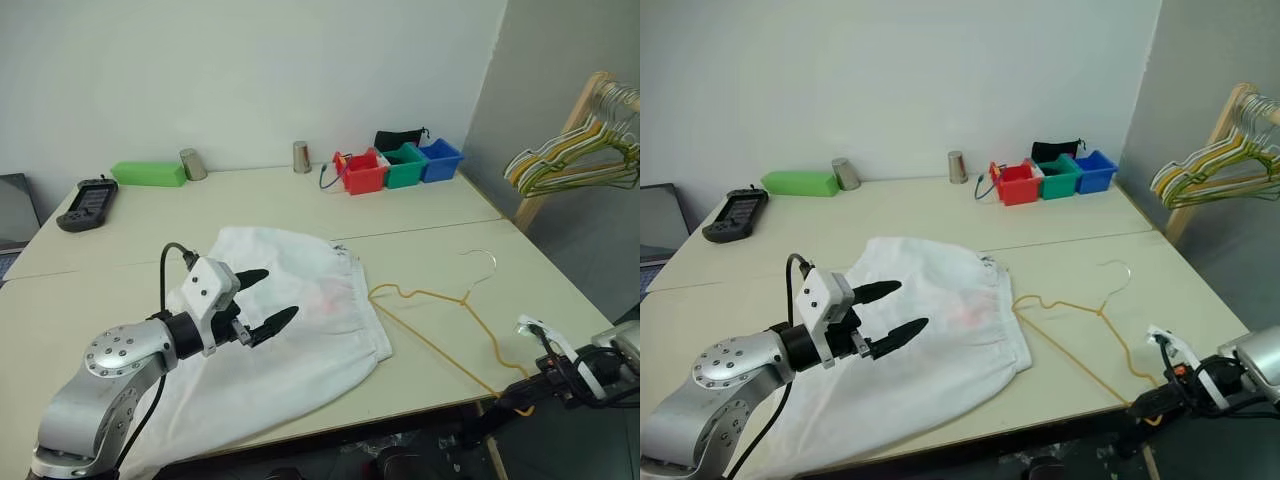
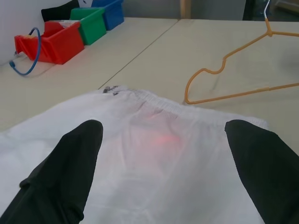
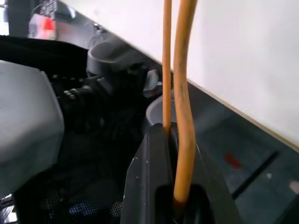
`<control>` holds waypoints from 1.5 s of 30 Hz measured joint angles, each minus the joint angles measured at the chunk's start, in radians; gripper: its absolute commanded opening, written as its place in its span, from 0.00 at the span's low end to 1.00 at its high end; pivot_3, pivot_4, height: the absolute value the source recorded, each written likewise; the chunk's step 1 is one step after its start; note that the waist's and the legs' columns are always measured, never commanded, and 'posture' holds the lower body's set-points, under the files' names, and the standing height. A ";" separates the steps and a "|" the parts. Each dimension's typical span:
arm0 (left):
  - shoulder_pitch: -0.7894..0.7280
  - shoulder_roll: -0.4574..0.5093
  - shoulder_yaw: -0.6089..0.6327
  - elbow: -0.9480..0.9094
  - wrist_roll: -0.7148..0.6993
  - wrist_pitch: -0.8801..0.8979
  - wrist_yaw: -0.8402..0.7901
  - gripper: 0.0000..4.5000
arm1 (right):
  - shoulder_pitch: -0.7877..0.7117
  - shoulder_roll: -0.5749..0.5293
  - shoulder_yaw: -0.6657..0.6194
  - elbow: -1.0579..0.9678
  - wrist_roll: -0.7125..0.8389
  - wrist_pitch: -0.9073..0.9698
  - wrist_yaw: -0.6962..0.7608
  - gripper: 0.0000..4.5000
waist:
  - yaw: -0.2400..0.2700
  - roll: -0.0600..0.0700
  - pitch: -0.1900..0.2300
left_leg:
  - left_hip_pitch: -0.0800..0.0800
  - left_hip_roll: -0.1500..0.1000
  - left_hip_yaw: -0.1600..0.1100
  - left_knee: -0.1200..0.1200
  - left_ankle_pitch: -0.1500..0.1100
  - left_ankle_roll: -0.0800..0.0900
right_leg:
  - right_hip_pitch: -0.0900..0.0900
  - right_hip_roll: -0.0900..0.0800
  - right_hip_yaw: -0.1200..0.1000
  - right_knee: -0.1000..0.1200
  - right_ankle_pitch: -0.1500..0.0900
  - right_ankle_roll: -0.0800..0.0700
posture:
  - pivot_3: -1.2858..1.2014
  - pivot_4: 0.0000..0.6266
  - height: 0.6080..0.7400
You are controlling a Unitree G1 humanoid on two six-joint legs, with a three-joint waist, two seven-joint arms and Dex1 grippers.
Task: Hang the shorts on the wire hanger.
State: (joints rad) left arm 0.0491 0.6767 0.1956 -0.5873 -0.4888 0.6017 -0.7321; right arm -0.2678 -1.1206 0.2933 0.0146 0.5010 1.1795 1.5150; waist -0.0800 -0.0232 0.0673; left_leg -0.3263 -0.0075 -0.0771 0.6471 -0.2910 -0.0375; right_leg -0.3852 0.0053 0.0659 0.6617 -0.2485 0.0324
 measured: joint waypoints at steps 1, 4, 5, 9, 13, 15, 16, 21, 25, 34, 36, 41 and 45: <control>0.012 0.001 0.001 0.000 -0.001 0.000 -0.001 1.00 | 0.001 0.012 0.000 -0.010 0.006 0.004 -0.012 0.00 | 0.000 0.000 0.000 | 0.000 0.000 0.000 0.000 0.000 0.000 | 0.000 0.000 0.000 0.000 0.000 0.000 | 0.51 0.05 1.00; 0.045 0.006 0.002 0.000 -0.001 -0.002 -0.009 1.00 | 0.000 0.055 -0.001 -0.012 0.027 0.012 -0.046 0.00 | 0.003 -0.001 0.001 | 0.000 0.000 0.000 0.000 0.000 0.000 | -0.001 0.000 0.000 -0.001 0.000 0.000 | 0.52 0.05 1.00; 0.056 0.008 0.003 0.000 -0.001 -0.003 -0.013 1.00 | 0.000 0.061 -0.001 -0.012 0.031 0.015 -0.054 0.00 | 0.003 -0.001 0.002 | 0.000 0.000 0.000 0.000 0.000 0.000 | -0.002 0.000 0.000 -0.001 0.000 0.000 | 0.52 0.05 1.00; 0.095 0.011 0.007 -0.001 0.001 -0.022 -0.022 1.00 | -0.021 0.082 -0.001 -0.010 0.036 0.033 -0.087 0.00 | 0.006 -0.001 0.002 | -0.001 0.000 0.000 0.000 0.000 0.000 | -0.002 0.000 0.000 -0.001 0.000 0.000 | 0.52 0.05 1.00; 0.106 0.011 0.016 -0.001 0.001 -0.025 -0.020 1.00 | -0.021 0.064 -0.004 0.019 0.041 0.027 -0.081 0.00 | 0.020 0.000 0.003 | -0.001 0.000 0.000 0.000 0.000 0.000 | -0.002 0.000 0.000 -0.002 -0.001 -0.001 | 0.52 0.07 1.00; 0.130 0.017 0.026 -0.001 0.002 -0.032 -0.022 1.00 | -0.019 0.036 -0.014 0.043 0.042 0.021 -0.074 0.00 | 0.022 0.001 0.006 | -0.001 0.000 0.000 0.000 0.000 0.000 | -0.002 0.000 0.001 -0.002 -0.001 -0.001 | 0.52 0.07 1.00; 0.142 0.021 0.028 -0.001 0.003 -0.037 -0.023 1.00 | -0.017 0.023 -0.019 0.053 0.041 0.015 -0.071 0.00 | 0.023 0.001 0.006 | -0.001 0.000 0.000 0.000 0.000 0.000 | -0.002 0.000 0.000 -0.003 -0.001 -0.002 | 0.52 0.07 1.00; 0.144 0.024 0.028 -0.001 0.004 -0.044 -0.023 1.00 | 0.006 0.008 -0.015 0.088 0.029 -0.022 -0.069 0.00 | 0.026 0.002 0.008 | -0.001 0.000 0.000 0.000 0.000 0.000 | -0.002 0.000 0.000 -0.003 -0.003 -0.006 | 0.52 0.08 1.00; 0.143 0.026 0.028 -0.001 0.004 -0.045 -0.023 1.00 | 0.013 0.009 -0.003 0.117 0.024 -0.036 -0.070 0.00 | 0.026 0.002 0.010 | -0.001 0.000 0.000 0.000 0.000 0.000 | -0.002 0.000 0.000 -0.003 -0.003 -0.006 | 0.53 0.08 1.00; 0.147 0.028 0.033 -0.001 0.004 -0.045 -0.022 1.00 | 0.019 0.030 0.010 0.143 0.025 -0.058 -0.059 0.00 | 0.026 0.001 0.014 | -0.001 0.000 0.000 0.000 0.000 0.000 | -0.002 0.000 0.000 -0.003 -0.003 -0.006 | 0.53 0.07 1.00; 0.154 0.028 0.035 -0.002 0.004 -0.046 -0.022 1.00 | 0.019 0.030 0.010 0.136 0.029 -0.055 -0.054 0.00 | 0.026 0.001 0.015 | -0.001 0.000 0.000 -0.001 0.000 0.000 | -0.002 0.000 0.000 -0.003 -0.003 -0.006 | 0.53 0.07 1.00; 0.160 0.035 0.034 -0.010 0.009 -0.063 -0.023 1.00 | -0.031 0.082 0.003 0.052 0.106 0.077 -0.059 0.00 | 0.026 -0.001 0.019 | -0.002 0.002 -0.001 -0.001 0.000 0.000 | -0.003 0.001 0.000 -0.003 -0.003 -0.006 | 0.53 0.06 1.00; 0.161 0.037 0.034 -0.011 0.009 -0.066 -0.023 1.00 | -0.042 0.118 -0.001 0.004 0.164 0.167 -0.080 0.00 | 0.035 -0.002 0.020 | -0.002 0.001 -0.001 -0.001 0.000 0.000 | -0.003 0.001 0.000 -0.003 -0.003 -0.006 | 0.54 0.06 1.00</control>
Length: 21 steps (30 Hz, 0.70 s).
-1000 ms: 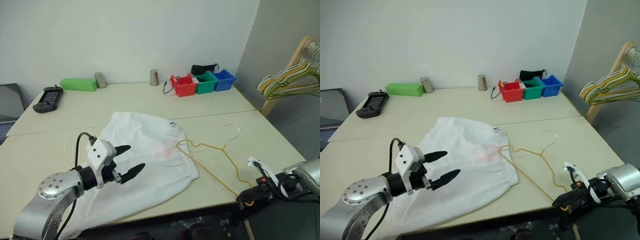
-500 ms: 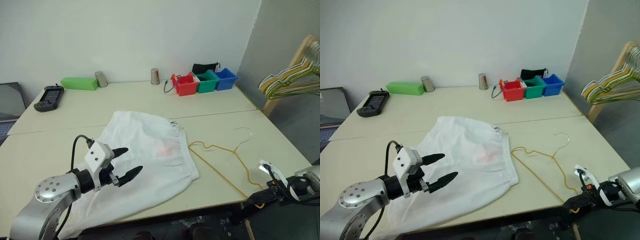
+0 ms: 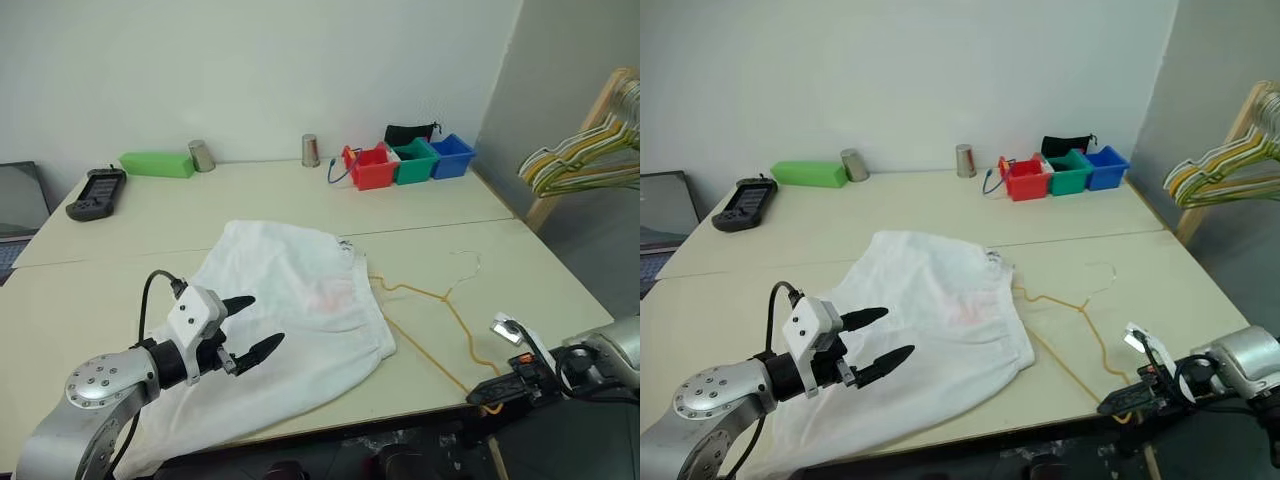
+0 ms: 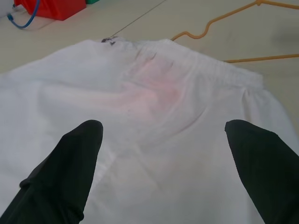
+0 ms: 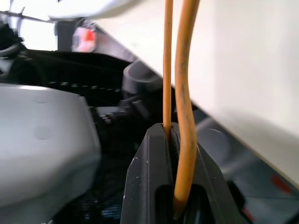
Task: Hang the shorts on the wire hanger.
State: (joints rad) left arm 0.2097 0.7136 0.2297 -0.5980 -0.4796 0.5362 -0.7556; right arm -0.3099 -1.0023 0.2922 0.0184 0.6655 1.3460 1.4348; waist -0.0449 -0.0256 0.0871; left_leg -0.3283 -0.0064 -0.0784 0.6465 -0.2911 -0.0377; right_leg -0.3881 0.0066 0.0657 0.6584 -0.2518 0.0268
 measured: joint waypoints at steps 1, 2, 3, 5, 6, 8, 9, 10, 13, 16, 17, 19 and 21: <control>0.000 0.001 0.000 0.000 0.000 -0.001 0.000 1.00 | 0.000 0.003 0.000 -0.003 0.010 0.014 -0.003 0.00 | 0.004 0.000 0.000 | 0.000 0.000 0.000 0.000 0.000 0.000 | 0.000 0.000 0.000 0.000 0.000 0.000 | 0.54 0.06 1.00; 0.001 0.005 0.000 0.000 0.000 -0.002 0.000 1.00 | 0.000 0.003 0.000 -0.007 0.019 0.022 -0.006 0.00 | 0.008 0.000 0.000 | -0.001 -0.001 0.000 0.000 0.000 0.000 | 0.000 0.000 0.000 -0.001 0.000 0.000 | 0.54 0.06 1.00; 0.002 0.007 0.000 0.000 0.000 -0.003 0.000 1.00 | 0.000 0.003 0.000 -0.010 0.021 0.025 -0.011 0.00 | 0.010 0.000 0.000 | -0.001 0.000 0.000 0.000 0.000 0.000 | 0.000 0.000 0.000 -0.001 0.000 0.000 | 0.54 0.06 1.00; 0.003 0.007 0.000 0.000 0.002 -0.004 0.000 1.00 | -0.004 0.007 0.004 -0.011 0.023 0.035 -0.028 0.00 | 0.015 0.000 0.000 | -0.001 0.000 0.000 0.000 -0.001 -0.001 | -0.001 0.000 0.000 -0.001 0.000 0.000 | 0.54 0.06 1.00; 0.003 0.007 0.000 0.000 0.002 -0.004 0.000 1.00 | -0.005 0.009 0.004 -0.011 0.023 0.035 -0.030 0.00 | 0.015 0.000 0.000 | -0.001 0.000 0.000 0.000 -0.001 -0.001 | -0.001 0.000 0.000 -0.001 0.000 0.000 | 0.54 0.06 1.00; 0.001 0.007 0.000 0.000 0.003 -0.004 0.001 1.00 | -0.027 0.043 0.007 0.014 0.023 0.043 -0.048 0.00 | 0.014 0.000 0.000 | -0.001 0.000 0.000 0.000 -0.001 -0.001 | -0.001 0.000 0.000 -0.001 0.000 0.000 | 0.54 0.06 1.00; 0.000 0.007 0.000 -0.001 0.005 -0.005 0.002 1.00 | -0.045 0.071 0.013 0.044 0.023 0.057 -0.062 0.00 | 0.014 0.000 0.000 | -0.001 0.000 0.000 0.000 -0.001 -0.001 | 0.000 0.000 0.000 -0.001 0.000 0.000 | 0.55 0.05 1.00; -0.001 0.007 0.000 -0.002 0.005 -0.005 0.002 1.00 | -0.059 0.086 0.016 0.065 0.023 0.063 -0.068 0.00 | 0.013 0.000 0.001 | -0.001 0.000 0.001 0.000 -0.001 -0.001 | -0.001 0.000 0.000 -0.001 0.000 0.000 | 0.55 0.05 1.00; 0.002 0.008 0.000 -0.007 0.009 -0.011 0.002 1.00 | -0.125 0.137 0.024 0.147 0.023 0.099 -0.087 0.00 | 0.013 0.000 0.001 | 0.000 0.000 0.001 0.000 -0.001 -0.001 | -0.001 0.000 0.000 -0.001 0.000 0.000 | 0.55 0.05 1.00; 0.003 0.008 0.000 -0.014 0.015 -0.019 0.002 1.00 | -0.259 0.225 0.023 0.316 0.018 0.154 -0.116 0.00 | 0.012 0.000 0.002 | 0.000 0.000 0.001 0.000 -0.001 -0.001 | -0.001 0.000 0.000 -0.001 0.000 0.000 | 0.55 0.05 1.00; 0.003 0.008 0.000 -0.017 0.015 -0.020 0.002 1.00 | -0.294 0.243 0.022 0.357 0.016 0.163 -0.121 0.00 | 0.014 0.000 0.002 | 0.000 0.000 0.000 0.000 -0.001 -0.001 | -0.001 0.000 0.000 -0.001 0.000 0.000 | 0.56 0.05 1.00; 0.007 0.008 0.000 -0.020 0.017 -0.023 0.003 1.00 | -0.361 0.271 0.022 0.436 0.013 0.171 -0.128 0.00 | 0.018 0.000 0.002 | -0.001 0.000 0.000 -0.001 -0.001 -0.001 | -0.001 0.000 0.000 0.000 0.003 0.004 | 0.56 0.04 1.00; 0.009 0.008 0.000 -0.020 0.021 -0.024 0.003 1.00 | -0.385 0.280 0.026 0.461 0.013 0.174 -0.127 0.00 | 0.022 0.000 0.001 | -0.002 0.000 -0.001 -0.001 -0.001 -0.001 | -0.001 0.000 -0.001 -0.001 0.003 0.005 | 0.56 0.04 1.00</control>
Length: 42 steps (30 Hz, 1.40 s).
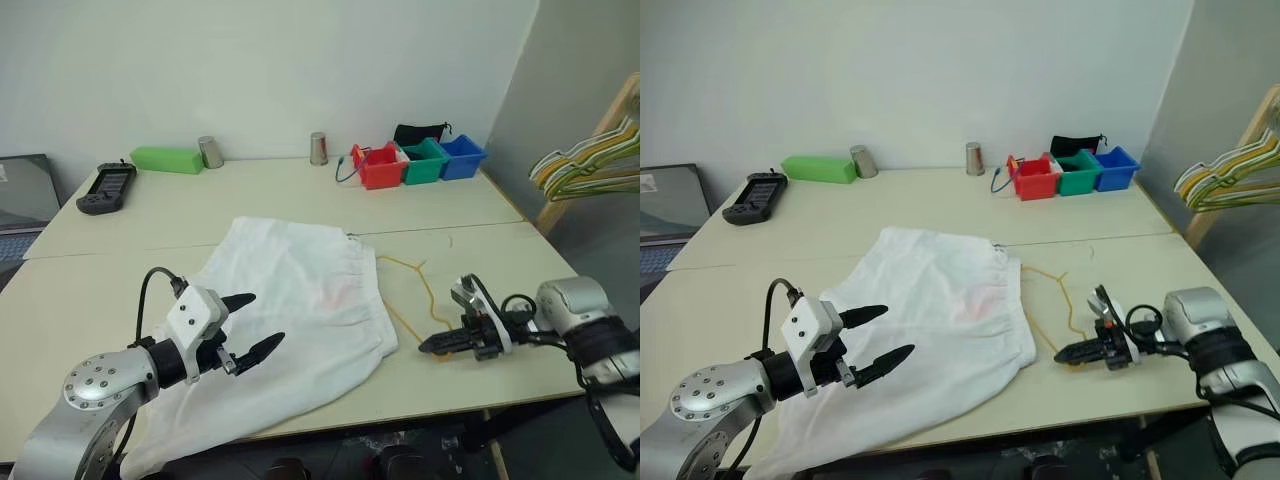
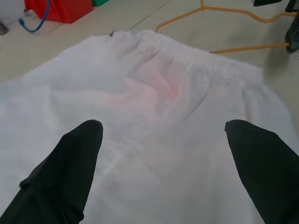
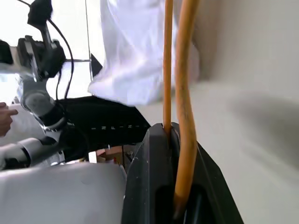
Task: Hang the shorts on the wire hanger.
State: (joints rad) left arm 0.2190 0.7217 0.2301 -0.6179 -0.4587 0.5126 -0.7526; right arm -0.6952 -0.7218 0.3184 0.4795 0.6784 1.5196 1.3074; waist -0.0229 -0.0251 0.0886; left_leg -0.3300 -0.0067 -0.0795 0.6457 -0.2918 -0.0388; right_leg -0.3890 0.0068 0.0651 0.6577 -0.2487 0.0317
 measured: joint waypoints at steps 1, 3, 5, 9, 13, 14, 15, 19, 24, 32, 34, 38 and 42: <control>0.002 0.000 0.000 0.000 0.001 -0.001 0.000 1.00 | -0.013 0.001 0.010 0.009 0.000 0.000 0.002 0.00 | 0.004 0.000 0.000 | 0.000 0.000 0.000 0.000 0.000 0.000 | 0.000 0.000 0.000 -0.001 0.000 0.000 | 0.56 0.04 1.00; 0.002 0.000 0.000 0.000 0.004 -0.002 0.000 1.00 | -0.024 0.004 0.023 0.025 0.000 -0.001 0.004 0.00 | 0.006 0.000 0.000 | -0.001 0.000 0.000 0.000 -0.001 -0.001 | 0.000 0.000 0.000 -0.001 -0.001 -0.001 | 0.56 0.04 1.00; 0.002 0.000 0.000 0.000 0.007 -0.003 0.001 1.00 | -0.029 0.009 0.035 0.045 -0.002 -0.007 0.010 0.00 | 0.009 0.000 0.000 | -0.001 0.000 0.000 0.000 -0.001 -0.001 | 0.000 0.000 0.000 -0.002 -0.001 -0.001 | 0.56 0.04 1.00; -0.001 -0.001 -0.001 0.000 0.013 -0.016 0.002 1.00 | -0.071 0.058 0.056 0.124 -0.032 -0.027 0.014 0.00 | 0.006 0.001 0.000 | 0.000 0.000 0.001 0.000 -0.001 -0.001 | 0.000 0.000 0.001 -0.001 0.000 -0.001 | 0.56 0.03 1.00; -0.005 -0.001 -0.001 0.002 0.016 -0.020 0.003 1.00 | -0.108 0.109 0.066 0.186 -0.049 -0.041 0.019 0.00 | 0.006 0.001 -0.001 | 0.000 0.000 0.000 0.000 -0.001 -0.001 | 0.000 0.000 0.000 0.000 0.000 -0.001 | 0.56 0.03 1.00; -0.011 -0.002 -0.003 0.003 0.017 -0.020 0.002 1.00 | -0.120 0.126 0.066 0.207 -0.063 -0.055 0.014 0.00 | 0.005 0.001 -0.001 | 0.000 0.000 0.000 0.000 -0.001 -0.001 | 0.000 0.000 0.000 0.000 0.000 -0.001 | 0.56 0.03 1.00; -0.015 -0.001 -0.003 0.004 0.017 -0.021 0.002 1.00 | -0.138 0.148 0.060 0.245 -0.074 -0.071 0.004 0.00 | 0.003 0.001 -0.001 | 0.000 0.001 0.000 0.000 -0.001 -0.001 | 0.000 0.000 0.000 0.000 0.000 -0.001 | 0.56 0.03 1.00; -0.053 0.003 -0.010 0.008 0.017 -0.021 -0.006 1.00 | -0.264 0.226 0.007 0.400 -0.139 -0.220 -0.029 0.00 | -0.004 0.002 0.000 | 0.000 0.000 0.001 0.000 -0.001 -0.001 | -0.001 0.000 0.000 0.001 0.000 -0.001 | 0.55 0.01 1.00; -0.157 0.125 0.000 0.091 -0.049 0.053 -0.107 1.00 | -0.363 0.252 -0.049 0.391 -0.269 -0.540 -0.134 0.00 | -0.004 0.003 -0.001 | -0.003 0.000 0.000 0.000 -0.001 -0.001 | -0.004 0.001 -0.001 0.002 0.000 -0.001 | 0.54 0.01 1.00; -0.593 0.310 0.031 0.399 -0.107 0.108 -0.249 1.00 | -0.331 0.258 -0.016 0.019 -0.465 -0.857 -0.289 0.00 | -0.006 0.001 -0.003 | -0.019 0.000 -0.002 0.001 -0.001 -0.002 | -0.021 0.000 -0.002 0.005 0.004 -0.008 | 0.54 0.00 1.00; -0.691 0.316 0.014 0.457 -0.104 0.099 -0.270 1.00 | -0.295 0.250 0.019 -0.030 -0.539 -0.952 -0.326 0.00 | -0.007 0.001 -0.004 | -0.019 -0.001 -0.001 0.001 -0.001 -0.002 | -0.022 -0.001 -0.001 0.005 0.004 -0.008 | 0.54 0.00 1.00; -0.902 0.317 -0.065 0.644 -0.072 0.081 -0.353 1.00 | -0.238 0.245 0.087 -0.032 -0.701 -1.152 -0.440 0.00 | -0.008 0.001 -0.004 | -0.021 -0.002 0.000 0.001 -0.001 -0.003 | -0.023 -0.001 -0.001 0.005 0.004 -0.008 | 0.54 0.00 1.00; -1.080 0.324 -0.170 0.840 0.039 -0.056 -0.464 1.00 | -0.227 0.267 0.098 0.024 -0.808 -1.310 -0.557 0.00 | -0.011 0.001 -0.004 | -0.020 -0.001 0.000 0.001 0.000 -0.003 | -0.024 -0.001 0.000 0.006 0.005 -0.008 | 0.54 0.00 1.00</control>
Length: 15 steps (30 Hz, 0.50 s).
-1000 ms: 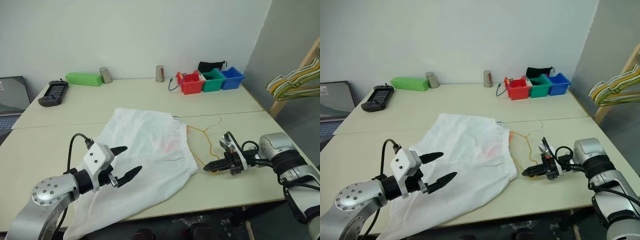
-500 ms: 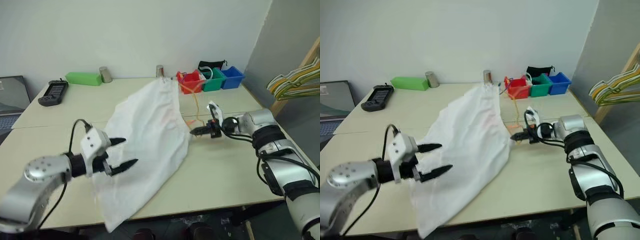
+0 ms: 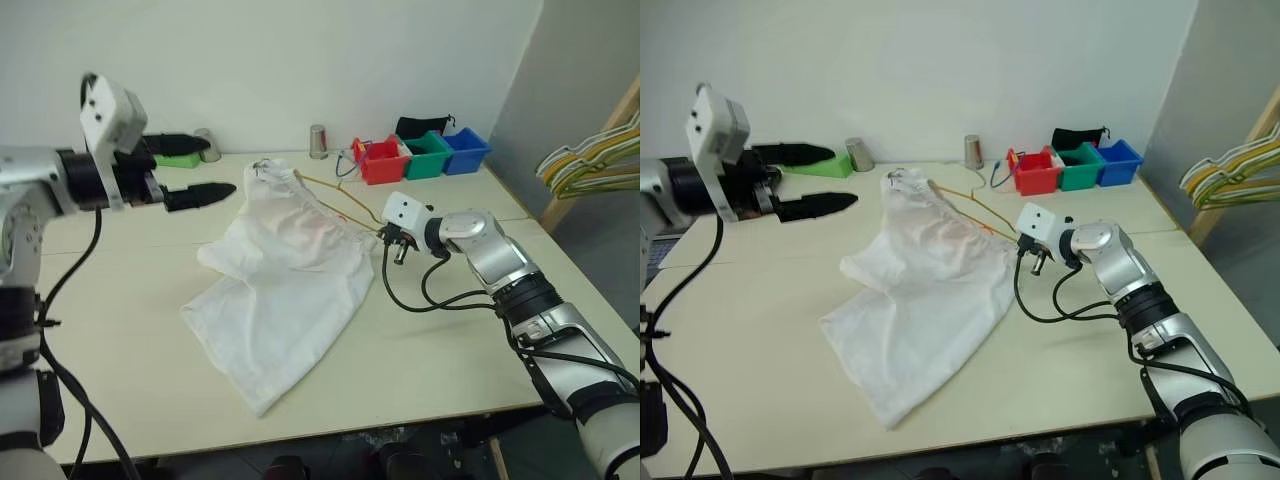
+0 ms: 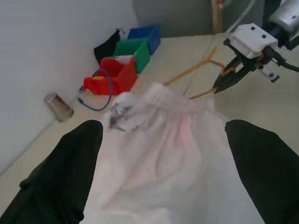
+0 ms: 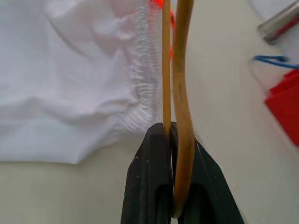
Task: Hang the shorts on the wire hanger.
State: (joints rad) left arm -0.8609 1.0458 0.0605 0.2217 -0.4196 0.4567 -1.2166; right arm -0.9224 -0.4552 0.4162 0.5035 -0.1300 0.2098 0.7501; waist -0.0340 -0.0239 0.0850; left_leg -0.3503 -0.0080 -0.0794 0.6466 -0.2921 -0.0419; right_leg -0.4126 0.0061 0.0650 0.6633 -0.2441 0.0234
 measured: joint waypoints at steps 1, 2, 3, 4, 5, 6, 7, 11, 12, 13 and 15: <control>-0.026 -0.008 -0.025 0.038 0.028 -0.038 -0.021 1.00 | 0.000 0.004 0.000 0.012 -0.018 -0.033 -0.022 0.00 | -0.001 0.000 0.000 | 0.000 0.000 0.000 0.000 0.000 0.000 | 0.000 0.000 0.001 0.000 0.000 0.000 | 0.54 0.00 1.00; -0.043 -0.023 -0.039 0.070 0.050 -0.065 -0.031 1.00 | 0.000 0.006 0.000 0.020 -0.040 -0.060 -0.041 0.00 | -0.002 0.000 0.000 | 0.000 0.000 0.000 0.000 0.000 0.000 | 0.000 0.000 0.001 0.000 0.000 0.000 | 0.54 0.00 1.00; -0.058 -0.043 -0.058 0.105 0.074 -0.100 -0.040 1.00 | 0.001 0.007 0.001 0.026 -0.062 -0.089 -0.062 0.00 | -0.001 0.000 0.000 | 0.000 0.001 0.000 0.000 0.000 0.000 | 0.000 0.001 0.001 0.001 0.000 0.000 | 0.54 0.00 1.00; -0.068 -0.065 -0.078 0.140 0.104 -0.146 -0.042 1.00 | 0.001 0.008 0.003 0.026 -0.087 -0.116 -0.080 0.00 | 0.000 0.000 0.000 | 0.000 0.000 0.000 0.000 0.000 0.000 | 0.000 0.001 0.001 0.001 0.000 0.000 | 0.53 0.00 1.00; -0.079 -0.090 -0.107 0.186 0.142 -0.202 -0.044 1.00 | 0.002 0.012 0.007 0.022 -0.108 -0.140 -0.098 0.00 | 0.000 0.000 0.000 | 0.000 0.000 0.000 0.001 0.000 0.000 | 0.000 0.001 0.001 0.001 0.001 -0.001 | 0.53 0.00 1.00; -0.086 -0.108 -0.131 0.225 0.175 -0.253 -0.049 1.00 | 0.006 0.018 0.010 0.011 -0.129 -0.158 -0.108 0.00 | -0.001 0.000 0.000 | 0.000 0.001 0.000 0.001 0.000 0.000 | 0.000 0.001 0.001 0.001 0.001 -0.001 | 0.53 0.00 1.00; -0.090 -0.121 -0.154 0.261 0.204 -0.297 -0.055 1.00 | 0.009 0.023 0.016 -0.002 -0.142 -0.173 -0.116 0.00 | -0.002 0.000 0.000 | 0.000 0.001 0.000 0.001 0.000 0.000 | -0.001 0.001 0.001 0.001 0.001 -0.001 | 0.53 0.00 1.00; -0.138 -0.175 -0.204 0.401 0.300 -0.448 -0.059 1.00 | 0.030 0.030 0.037 -0.085 -0.208 -0.215 -0.141 0.00 | -0.009 -0.001 -0.001 | -0.012 0.001 0.000 0.006 0.002 -0.003 | -0.010 0.001 0.000 0.004 0.002 -0.003 | 0.52 0.00 1.00; -0.157 -0.183 -0.215 0.432 0.327 -0.488 -0.058 1.00 | 0.037 0.031 0.038 -0.107 -0.222 -0.217 -0.143 0.00 | -0.011 -0.001 -0.001 | -0.015 0.001 0.000 0.012 0.002 -0.004 | -0.012 0.001 0.000 0.007 0.002 -0.003 | 0.52 0.00 1.00; -0.167 -0.189 -0.221 0.454 0.348 -0.518 -0.055 1.00 | 0.042 0.033 0.040 -0.119 -0.238 -0.219 -0.143 0.00 | -0.014 -0.001 -0.001 | -0.016 0.001 0.000 0.016 0.002 -0.004 | -0.013 0.001 0.001 0.010 0.002 -0.003 | 0.51 0.00 1.00; -0.182 -0.203 -0.229 0.495 0.383 -0.579 -0.051 1.00 | 0.049 0.030 0.040 -0.146 -0.264 -0.220 -0.145 0.00 | -0.021 -0.001 -0.001 | -0.015 0.000 0.002 0.016 0.002 -0.003 | -0.012 0.000 0.002 0.011 0.002 -0.003 | 0.51 0.00 1.00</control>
State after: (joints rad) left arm -1.0431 0.8429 -0.1683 0.7168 -0.0363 -0.1221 -1.2679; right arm -0.8736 -0.4251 0.4566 0.3571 -0.3941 -0.0102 0.6053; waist -0.0545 -0.0247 0.0844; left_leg -0.3655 -0.0080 -0.0778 0.6624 -0.2905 -0.0448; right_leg -0.4251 0.0057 0.0666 0.6740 -0.2419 0.0207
